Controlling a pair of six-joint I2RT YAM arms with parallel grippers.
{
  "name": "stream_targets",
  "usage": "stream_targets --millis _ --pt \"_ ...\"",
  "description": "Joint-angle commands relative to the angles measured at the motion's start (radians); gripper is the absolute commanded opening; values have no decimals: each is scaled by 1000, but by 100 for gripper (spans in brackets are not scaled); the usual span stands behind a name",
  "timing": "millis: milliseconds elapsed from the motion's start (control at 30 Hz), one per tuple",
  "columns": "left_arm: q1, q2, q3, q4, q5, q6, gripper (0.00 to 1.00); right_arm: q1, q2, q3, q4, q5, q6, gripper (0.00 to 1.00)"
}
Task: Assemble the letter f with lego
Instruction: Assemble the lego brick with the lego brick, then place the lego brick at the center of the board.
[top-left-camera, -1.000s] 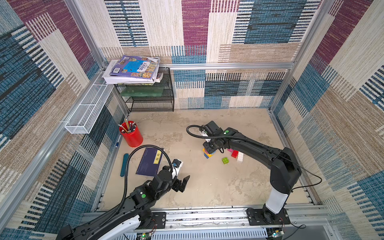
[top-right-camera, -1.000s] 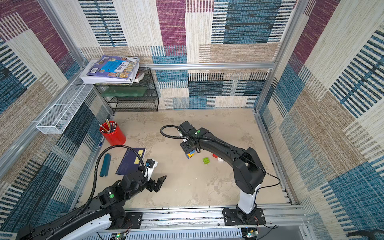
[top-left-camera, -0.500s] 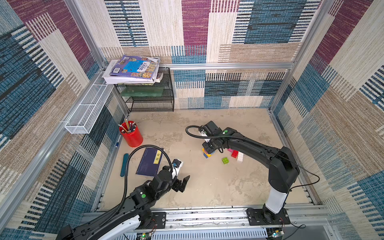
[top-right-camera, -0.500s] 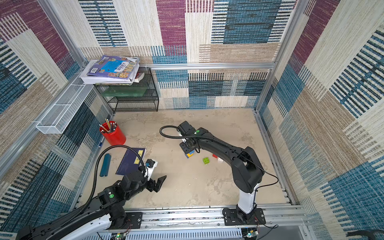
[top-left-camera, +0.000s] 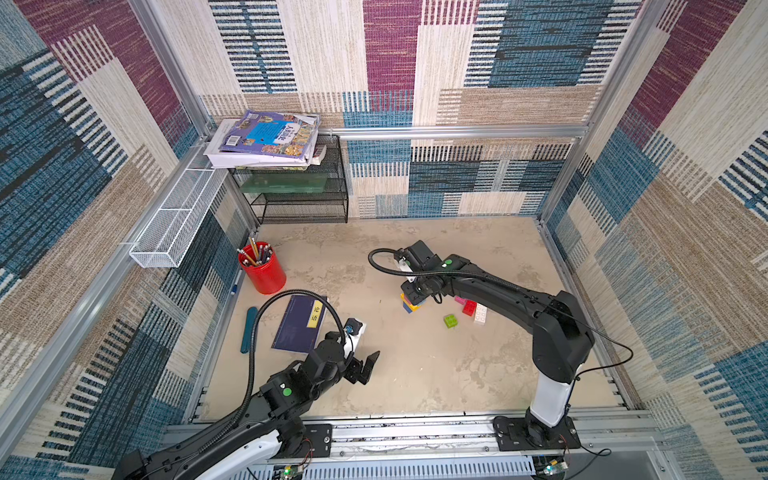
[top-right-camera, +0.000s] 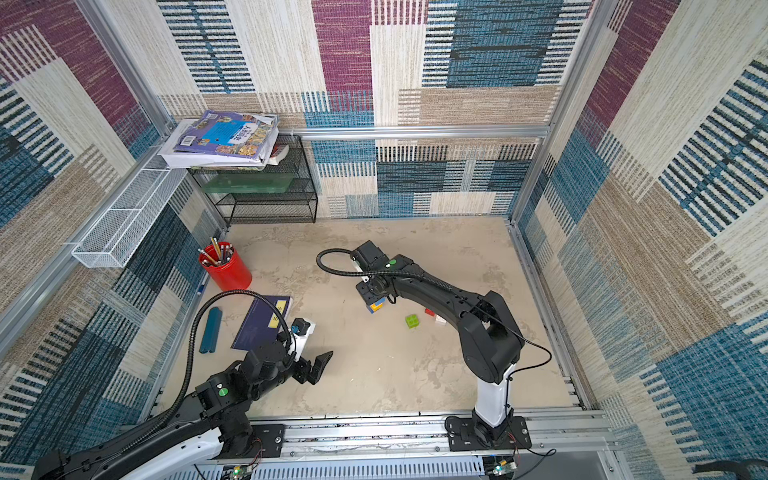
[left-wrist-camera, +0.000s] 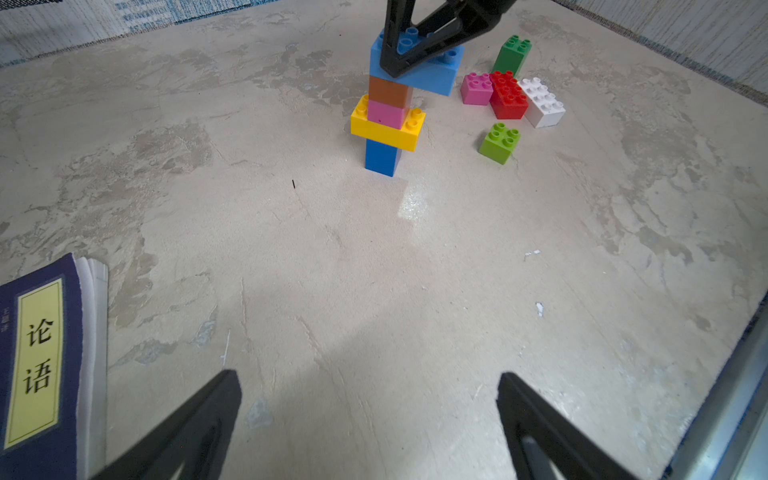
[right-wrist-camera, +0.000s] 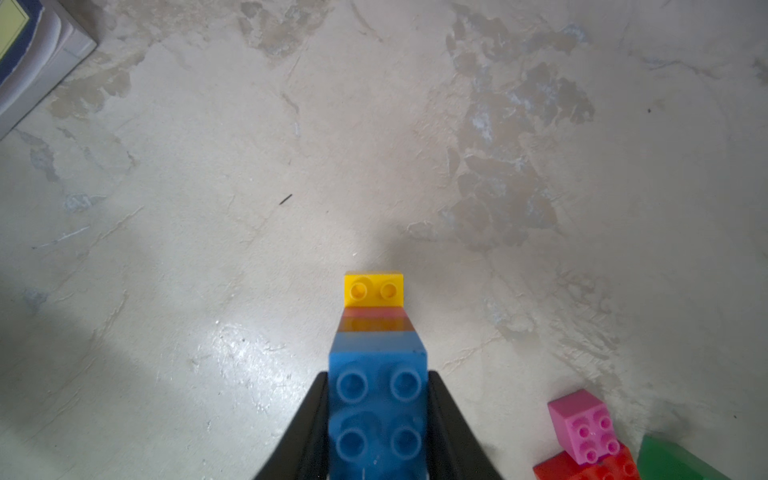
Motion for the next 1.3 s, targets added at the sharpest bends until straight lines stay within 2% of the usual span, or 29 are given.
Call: stream_targets --millis 0,300,667,1000,1267 --pt "-1 1 5 13 -4 0 99 4 81 -26 -189 -32 14 28" --pt "0 1 5 13 -5 0 99 7 130 -20 -204 -24 27 27" --pt "0 -2 6 12 -3 0 99 -22 38 3 -132 -35 36 26" --pt "0 -2 7 11 -4 -1 99 -72 -51 59 -79 -167 22 26" --pt "-1 -1 7 10 -5 0 99 -144 -132 -4 33 -330 36 27"
